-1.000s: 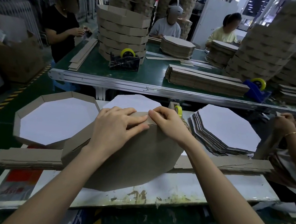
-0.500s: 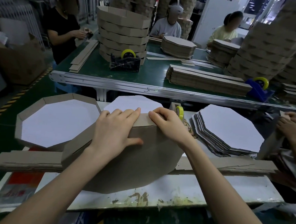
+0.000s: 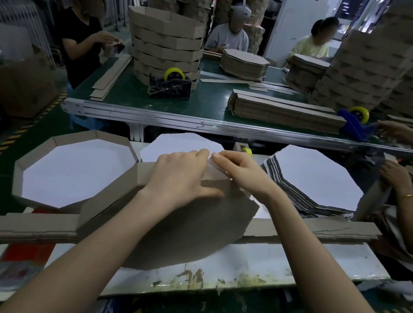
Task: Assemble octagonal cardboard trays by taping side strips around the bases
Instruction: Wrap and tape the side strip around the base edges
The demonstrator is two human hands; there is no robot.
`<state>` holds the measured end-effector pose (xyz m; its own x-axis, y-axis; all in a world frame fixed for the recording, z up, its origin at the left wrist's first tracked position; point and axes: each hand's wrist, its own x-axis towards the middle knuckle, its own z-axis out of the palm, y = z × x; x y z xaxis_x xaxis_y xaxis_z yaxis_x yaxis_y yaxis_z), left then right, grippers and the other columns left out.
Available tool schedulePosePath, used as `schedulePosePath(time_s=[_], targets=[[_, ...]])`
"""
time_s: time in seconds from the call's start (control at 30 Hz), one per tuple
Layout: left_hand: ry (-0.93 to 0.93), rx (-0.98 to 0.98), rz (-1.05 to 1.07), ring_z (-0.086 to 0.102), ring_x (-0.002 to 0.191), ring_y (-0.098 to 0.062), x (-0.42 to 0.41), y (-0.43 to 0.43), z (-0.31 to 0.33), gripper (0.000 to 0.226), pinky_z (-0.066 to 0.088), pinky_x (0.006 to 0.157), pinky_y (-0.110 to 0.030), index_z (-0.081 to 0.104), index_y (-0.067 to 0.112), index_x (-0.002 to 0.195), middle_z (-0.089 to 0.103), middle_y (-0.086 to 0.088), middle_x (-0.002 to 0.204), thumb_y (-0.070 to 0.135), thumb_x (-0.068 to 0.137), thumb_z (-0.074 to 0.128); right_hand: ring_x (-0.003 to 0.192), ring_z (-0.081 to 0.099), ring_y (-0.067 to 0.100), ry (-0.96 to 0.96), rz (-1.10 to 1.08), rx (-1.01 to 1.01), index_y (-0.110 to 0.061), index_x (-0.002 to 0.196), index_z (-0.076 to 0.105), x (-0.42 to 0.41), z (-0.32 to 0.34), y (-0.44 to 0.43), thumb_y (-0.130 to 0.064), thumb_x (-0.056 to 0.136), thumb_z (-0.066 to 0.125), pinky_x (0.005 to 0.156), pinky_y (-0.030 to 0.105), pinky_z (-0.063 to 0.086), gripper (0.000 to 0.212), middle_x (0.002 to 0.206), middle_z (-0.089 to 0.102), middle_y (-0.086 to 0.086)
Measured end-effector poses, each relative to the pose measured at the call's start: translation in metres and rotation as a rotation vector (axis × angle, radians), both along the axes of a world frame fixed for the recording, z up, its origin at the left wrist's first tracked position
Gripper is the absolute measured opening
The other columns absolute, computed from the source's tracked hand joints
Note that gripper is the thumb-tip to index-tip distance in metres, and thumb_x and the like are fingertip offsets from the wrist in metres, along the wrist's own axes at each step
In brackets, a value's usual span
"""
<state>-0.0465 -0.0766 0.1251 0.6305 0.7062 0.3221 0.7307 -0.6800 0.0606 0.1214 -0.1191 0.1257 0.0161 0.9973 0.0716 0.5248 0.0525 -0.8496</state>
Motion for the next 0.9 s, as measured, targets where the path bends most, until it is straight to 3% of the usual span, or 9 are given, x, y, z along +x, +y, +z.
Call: schedulePosePath(time_s=[0.07,0.13,0.23,0.33,0.47,0.53,0.7,0.8,0.9], targets=[[-0.065,0.08,0.001,0.066,0.093,-0.019,-0.015,-0.005,-0.002,0.091,0.05,0.067,-0.033,0.048,0.026,0.13,0.068,0.006,0.111,0.091,0.067,0.037,0.056,0.05,0.003,0.019,0.045,-0.062,-0.005,0.079,0.063,0.007,0.008,0.0,-0.052,0.097,0.051,0.057,0.013,0.04,0.052,0.063,0.056,-0.007],[-0.19,0.131,-0.018,0.068,0.084,-0.019,-0.034,-0.009,-0.005,0.093,0.054,0.062,-0.033,0.053,0.026,0.129,0.071,0.005,0.106,0.092,0.068,0.03,0.053,0.043,0.012,-0.089,0.09,-0.088,-0.001,0.071,0.055,0.012,0.015,0.002,-0.058,0.095,0.051,0.057,0.018,0.035,0.062,0.059,0.048,0.003],[-0.412,-0.036,-0.019,0.065,0.093,-0.022,-0.066,-0.003,-0.02,0.094,0.055,0.072,-0.039,0.052,0.027,0.134,0.067,0.004,0.118,0.092,0.069,0.034,0.05,0.037,0.012,-0.168,0.084,-0.106,-0.006,0.064,0.05,0.019,0.026,0.004,-0.066,0.088,0.056,0.053,0.019,0.03,0.066,0.054,0.04,-0.002],[-0.542,-0.185,0.018,0.06,0.103,-0.019,-0.09,0.0,-0.042,0.094,0.055,0.081,-0.039,0.048,0.029,0.139,0.062,0.005,0.126,0.089,0.067,0.044,0.055,0.045,0.01,-0.199,0.097,-0.088,-0.013,0.066,0.064,0.024,0.036,0.006,-0.067,0.081,0.063,0.053,0.018,0.035,0.056,0.059,0.052,-0.001],[-0.594,-0.296,0.035,0.057,0.107,-0.017,-0.107,-0.004,-0.067,0.093,0.055,0.084,-0.04,0.047,0.028,0.139,0.059,0.007,0.128,0.086,0.066,0.047,0.063,0.052,0.014,-0.205,0.15,-0.101,-0.017,0.076,0.073,0.014,0.039,0.014,-0.053,0.085,0.068,0.059,0.025,0.039,0.037,0.071,0.063,0.013],[-0.597,-0.3,0.048,0.055,0.108,-0.014,-0.111,-0.003,-0.07,0.09,0.055,0.084,-0.04,0.041,0.033,0.141,0.056,0.01,0.13,0.086,0.068,0.047,0.064,0.054,0.011,-0.213,0.162,-0.095,-0.014,0.08,0.073,0.008,0.037,0.015,-0.048,0.087,0.067,0.06,0.024,0.041,0.035,0.073,0.066,0.01],[-0.579,-0.206,-0.05,0.044,0.118,-0.008,-0.094,-0.006,-0.054,0.083,0.046,0.091,-0.033,0.02,0.046,0.146,0.045,0.013,0.138,0.079,0.076,0.051,0.071,0.058,0.021,-0.223,0.195,-0.118,-0.001,0.091,0.071,-0.002,0.029,0.013,-0.05,0.084,0.062,0.067,0.033,0.045,0.05,0.089,0.068,0.025],[-0.523,-0.182,-0.095,0.04,0.117,-0.005,-0.087,-0.006,-0.047,0.076,0.039,0.089,-0.027,0.028,0.041,0.147,0.048,0.011,0.136,0.074,0.082,0.048,0.072,0.059,0.023,-0.207,0.177,-0.121,0.0,0.093,0.07,-0.006,0.024,0.011,-0.047,0.085,0.061,0.067,0.036,0.045,0.048,0.089,0.069,0.025],[-0.469,-0.173,-0.106,0.041,0.116,-0.006,-0.087,-0.006,-0.045,0.065,0.044,0.09,-0.029,0.043,0.041,0.141,0.049,0.011,0.131,0.073,0.085,0.038,0.074,0.061,0.023,-0.207,0.16,-0.114,-0.003,0.094,0.07,-0.004,0.024,0.009,-0.044,0.088,0.06,0.069,0.036,0.048,0.043,0.089,0.07,0.021]])
